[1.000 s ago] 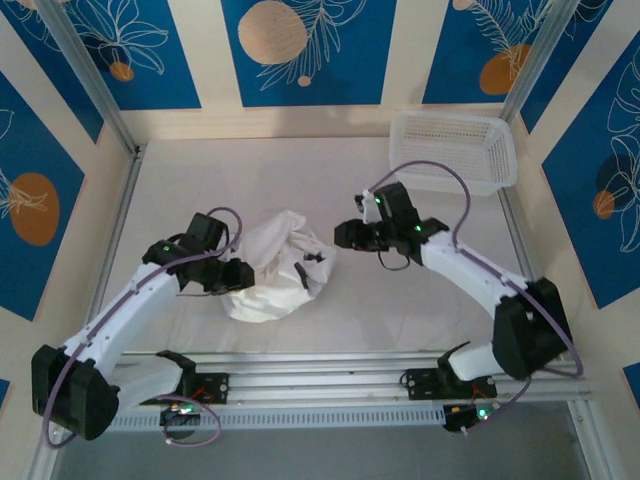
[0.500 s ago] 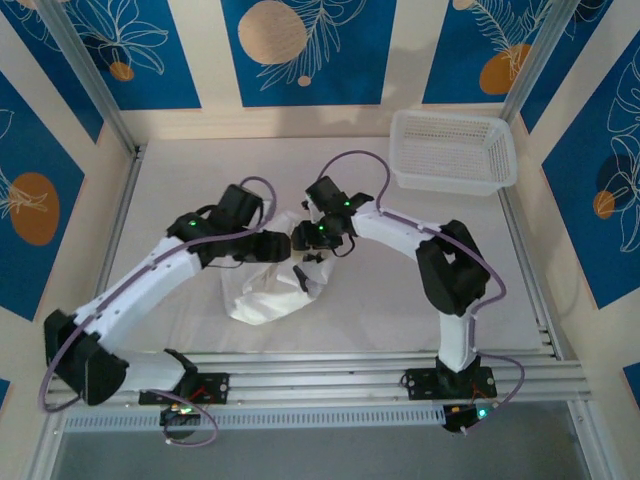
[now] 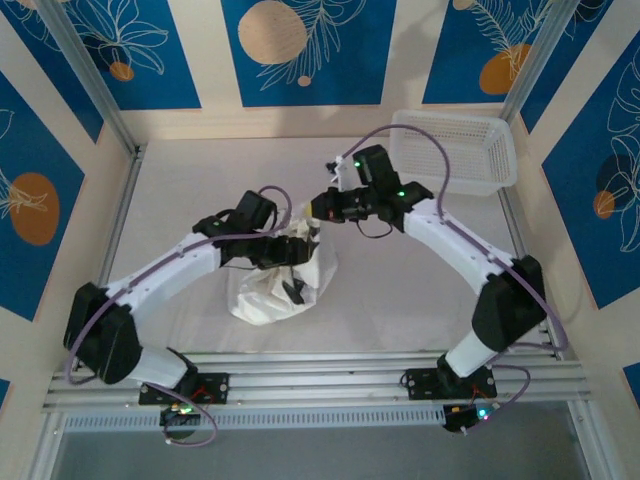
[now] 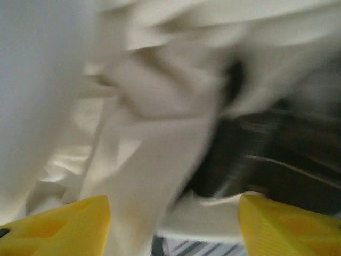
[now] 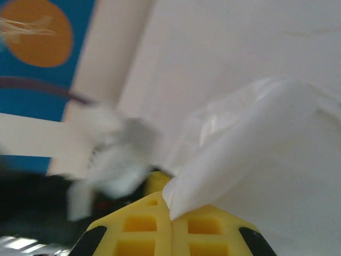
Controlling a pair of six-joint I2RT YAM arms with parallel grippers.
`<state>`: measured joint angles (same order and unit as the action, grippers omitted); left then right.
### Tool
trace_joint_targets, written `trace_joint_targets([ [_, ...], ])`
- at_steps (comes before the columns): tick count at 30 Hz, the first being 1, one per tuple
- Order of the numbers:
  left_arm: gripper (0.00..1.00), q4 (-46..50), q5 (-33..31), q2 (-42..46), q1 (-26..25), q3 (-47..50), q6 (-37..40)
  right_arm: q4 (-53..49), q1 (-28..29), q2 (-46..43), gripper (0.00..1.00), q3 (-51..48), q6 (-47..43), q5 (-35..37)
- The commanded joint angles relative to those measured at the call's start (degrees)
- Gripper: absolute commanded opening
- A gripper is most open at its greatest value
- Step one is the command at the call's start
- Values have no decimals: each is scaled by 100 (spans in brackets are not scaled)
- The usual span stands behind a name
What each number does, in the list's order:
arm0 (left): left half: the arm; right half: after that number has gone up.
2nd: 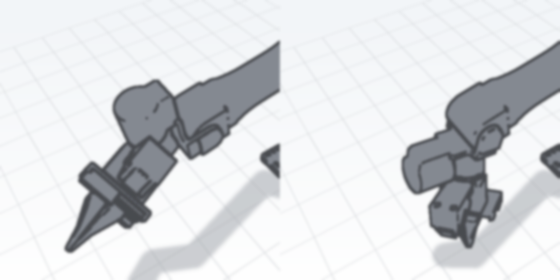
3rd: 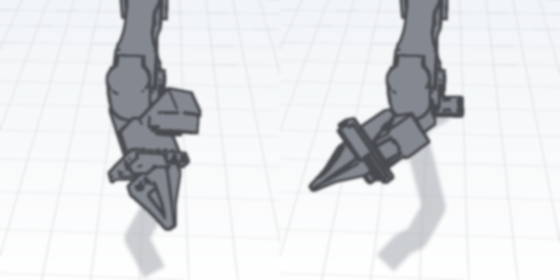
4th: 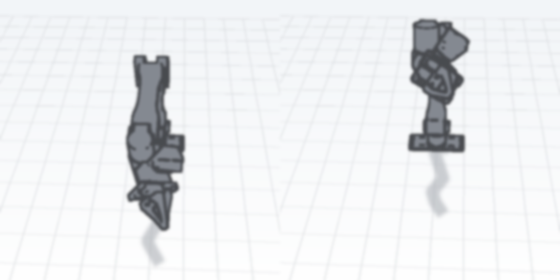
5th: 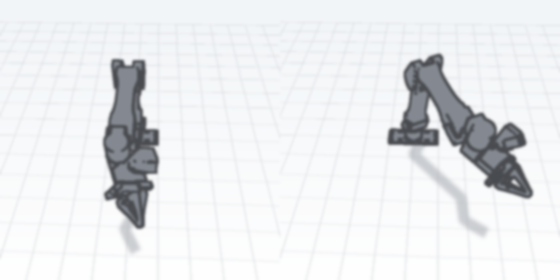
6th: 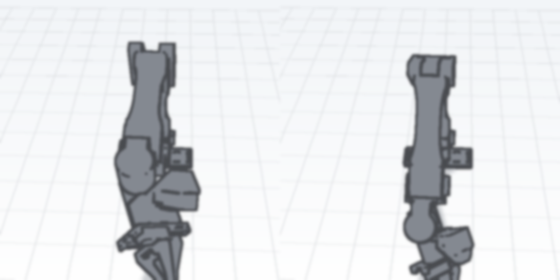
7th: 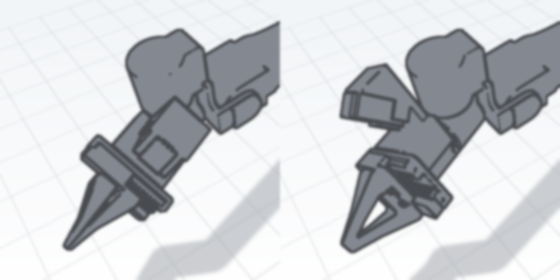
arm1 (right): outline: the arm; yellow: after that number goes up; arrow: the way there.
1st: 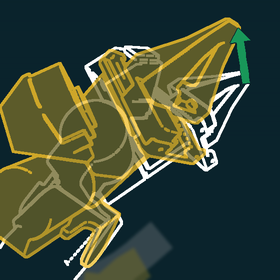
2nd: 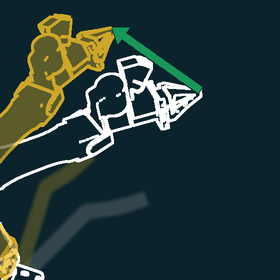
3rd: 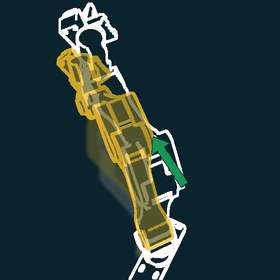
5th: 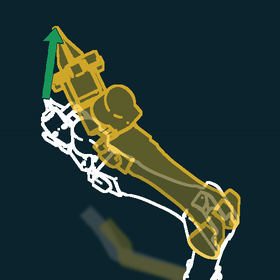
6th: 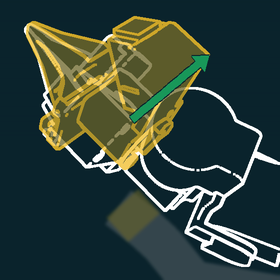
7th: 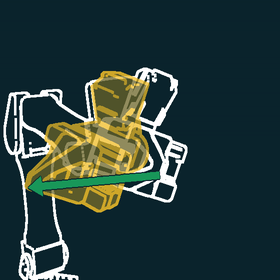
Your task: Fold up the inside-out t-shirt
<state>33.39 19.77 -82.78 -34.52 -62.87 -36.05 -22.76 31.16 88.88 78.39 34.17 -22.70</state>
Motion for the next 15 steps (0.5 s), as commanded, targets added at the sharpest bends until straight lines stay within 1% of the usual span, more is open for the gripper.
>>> trace_joint_targets([
  [1,62,-209,-2,-137,359,334,102,374,-249,-416,0,-143,665,-763],
  [2,57,-255,-120,-133,485,493,107,695,-415,-612,0,-294,958,-884],
  [3,49,-283,-214,-113,598,621,147,982,-557,-773,0,-428,1196,-972],
  [4,37,-316,-269,-77,711,754,213,1247,-706,-948,0,-579,1380,-1037],
  [6,8,-315,-362,59,868,942,369,1359,-946,-1170,0,-731,1496,-1057],
  [7,0,-261,-413,126,901,976,407,1311,-1023,-1219,0,-766,1476,-1076],
  [9,0,-237,-334,350,938,1009,574,1206,-1152,-1266,0,-870,1406,-1117],
  [10,0,-323,-165,482,936,1020,670,1215,-1170,-1253,0,-934,1405,-1174],
  [11,3,-513,210,644,934,1038,813,1270,-1176,-1218,0,-1008,1418,-1305],
  [12,20,-682,588,816,931,1025,933,1361,-1166,-1171,0,-1078,1442,-1460],
  [14,53,-810,873,1120,900,918,1125,1536,-1098,-1089,0,-1165,1431,-1740],
  [15,61,-772,872,1242,890,806,1287,1572,-1049,-1054,0,-1170,1390,-1833],
])
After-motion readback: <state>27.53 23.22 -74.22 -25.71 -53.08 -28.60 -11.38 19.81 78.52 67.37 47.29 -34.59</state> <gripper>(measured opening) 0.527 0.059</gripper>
